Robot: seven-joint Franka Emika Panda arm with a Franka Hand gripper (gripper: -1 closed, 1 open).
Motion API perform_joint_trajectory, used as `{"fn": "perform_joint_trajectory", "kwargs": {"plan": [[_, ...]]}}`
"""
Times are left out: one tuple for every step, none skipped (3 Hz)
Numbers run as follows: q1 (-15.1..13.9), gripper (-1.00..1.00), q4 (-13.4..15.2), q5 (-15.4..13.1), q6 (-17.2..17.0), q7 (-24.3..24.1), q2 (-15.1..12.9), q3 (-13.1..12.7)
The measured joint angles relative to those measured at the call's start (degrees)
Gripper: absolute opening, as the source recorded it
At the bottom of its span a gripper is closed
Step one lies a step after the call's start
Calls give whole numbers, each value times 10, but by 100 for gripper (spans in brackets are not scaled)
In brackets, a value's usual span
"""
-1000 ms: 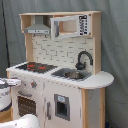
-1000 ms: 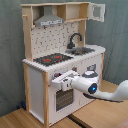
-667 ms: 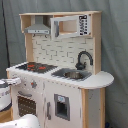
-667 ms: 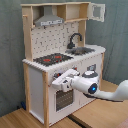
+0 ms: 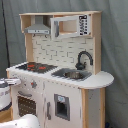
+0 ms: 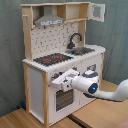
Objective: Play with the kitchen
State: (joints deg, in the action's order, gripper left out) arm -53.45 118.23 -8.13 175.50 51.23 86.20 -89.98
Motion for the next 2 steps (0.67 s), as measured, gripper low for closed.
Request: {"fn": "perform_joint_trajectory", "kwargs": {"plan": [[0,100,0,0,0,-32,-6,0],[0,100,0,1,0,-98,-13,-1]]}}
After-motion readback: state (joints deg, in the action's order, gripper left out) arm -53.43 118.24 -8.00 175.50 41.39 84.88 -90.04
